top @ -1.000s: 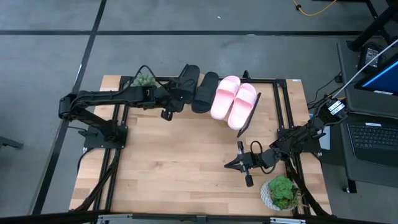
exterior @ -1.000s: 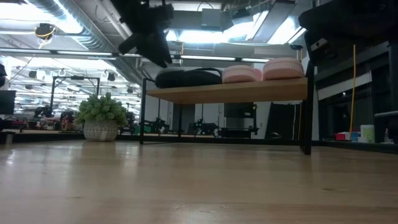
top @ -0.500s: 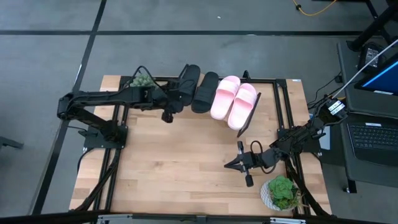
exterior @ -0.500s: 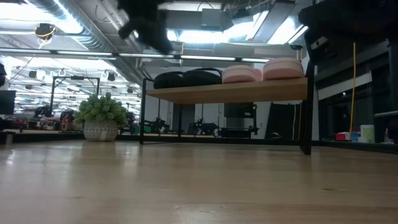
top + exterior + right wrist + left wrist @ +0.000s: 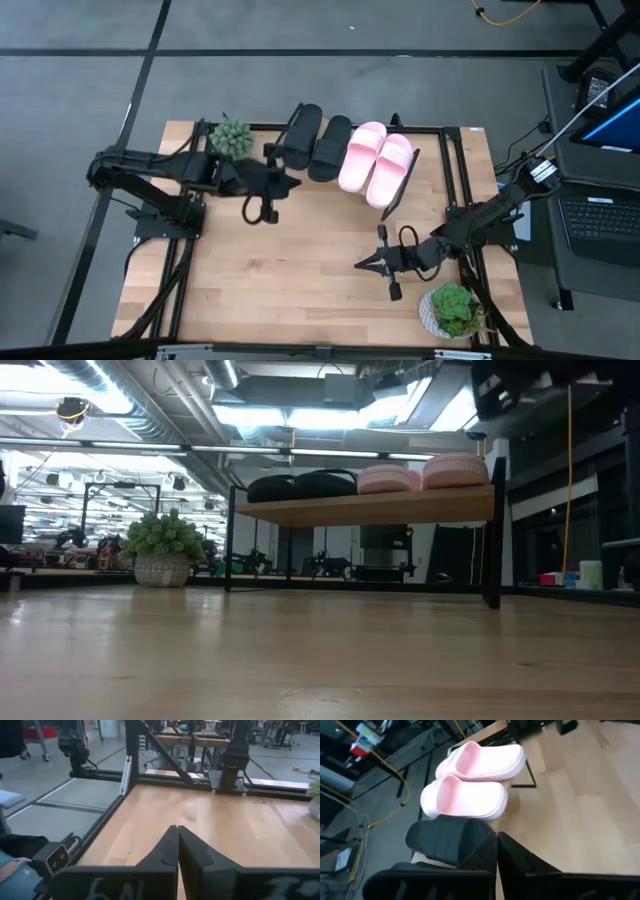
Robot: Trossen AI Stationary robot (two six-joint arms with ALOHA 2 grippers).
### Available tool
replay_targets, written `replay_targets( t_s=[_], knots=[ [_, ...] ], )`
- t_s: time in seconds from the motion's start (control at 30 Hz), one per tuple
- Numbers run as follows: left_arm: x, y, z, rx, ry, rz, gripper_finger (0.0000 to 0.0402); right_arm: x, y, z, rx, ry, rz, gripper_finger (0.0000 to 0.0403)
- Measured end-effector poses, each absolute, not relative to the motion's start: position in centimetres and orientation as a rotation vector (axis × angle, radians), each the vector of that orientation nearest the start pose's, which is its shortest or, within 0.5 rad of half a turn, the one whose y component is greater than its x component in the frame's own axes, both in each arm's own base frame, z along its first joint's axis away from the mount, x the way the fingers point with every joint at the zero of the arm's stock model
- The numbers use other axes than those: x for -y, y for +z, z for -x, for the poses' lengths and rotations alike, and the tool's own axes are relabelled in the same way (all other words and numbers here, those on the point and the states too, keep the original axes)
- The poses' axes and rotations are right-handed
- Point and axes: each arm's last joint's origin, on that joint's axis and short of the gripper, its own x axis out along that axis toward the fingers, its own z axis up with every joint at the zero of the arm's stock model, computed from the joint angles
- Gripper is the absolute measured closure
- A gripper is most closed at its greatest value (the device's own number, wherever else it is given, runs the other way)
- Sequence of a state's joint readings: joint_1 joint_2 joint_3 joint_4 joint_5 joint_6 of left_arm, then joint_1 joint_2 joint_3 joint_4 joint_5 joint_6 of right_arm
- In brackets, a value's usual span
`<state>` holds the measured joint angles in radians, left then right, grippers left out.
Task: Pick and place slides into the shelf
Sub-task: Return to Home Position
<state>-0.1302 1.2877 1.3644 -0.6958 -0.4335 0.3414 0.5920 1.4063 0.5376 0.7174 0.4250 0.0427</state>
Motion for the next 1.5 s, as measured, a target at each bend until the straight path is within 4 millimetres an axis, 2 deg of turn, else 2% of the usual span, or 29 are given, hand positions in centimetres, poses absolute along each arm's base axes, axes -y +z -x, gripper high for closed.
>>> replay_targets(
  t_s=[0.13,0.27,0.4,0.53,0.63,0.77,0.87,1.03,1.23,1.4,1.5],
  knots=[
    [4.4,38.0,-25.9,-0.616,0.173,-0.444,0.0401,-13.6,22.5,-23.8,-0.137,0.150,0.062,0.0399],
    [7.0,37.0,-25.4,-0.602,0.148,-0.435,0.0401,-12.4,24.5,-23.2,-0.131,0.180,0.066,0.0399],
    [9.0,36.2,-24.1,-0.534,0.130,-0.393,0.0401,-11.1,26.0,-22.0,-0.126,0.169,0.062,0.0400],
    [10.0,35.0,-22.0,-0.442,0.067,-0.340,0.0401,-10.5,27.1,-20.8,-0.117,0.169,0.058,0.0401],
    [9.5,34.4,-20.2,-0.362,0.023,-0.288,0.0401,-10.4,27.5,-20.3,-0.110,0.178,0.046,0.0401],
    [7.5,33.3,-17.5,-0.280,0.038,-0.230,0.0401,-10.7,27.3,-20.1,-0.124,0.191,0.047,0.0400],
    [6.1,33.2,-15.1,-0.202,0.032,-0.166,0.0401,-10.6,27.0,-20.1,-0.160,0.190,0.022,0.0399],
    [4.7,32.0,-12.1,-0.090,-0.008,-0.107,0.0401,-10.5,26.9,-19.8,-0.187,0.189,0.041,0.0398],
    [4.7,27.6,-11.4,-0.012,-0.107,-0.098,0.0401,-9.6,28.6,-18.3,-0.110,0.194,0.057,0.0400],
    [4.1,24.1,-11.5,0.001,-0.046,-0.085,0.0401,-8.8,29.5,-17.0,-0.089,0.192,0.046,0.0398],
    [3.6,22.9,-11.2,0.017,-0.016,-0.073,0.0401,-8.4,29.6,-16.4,-0.102,0.191,0.050,0.0399]
  ],
)
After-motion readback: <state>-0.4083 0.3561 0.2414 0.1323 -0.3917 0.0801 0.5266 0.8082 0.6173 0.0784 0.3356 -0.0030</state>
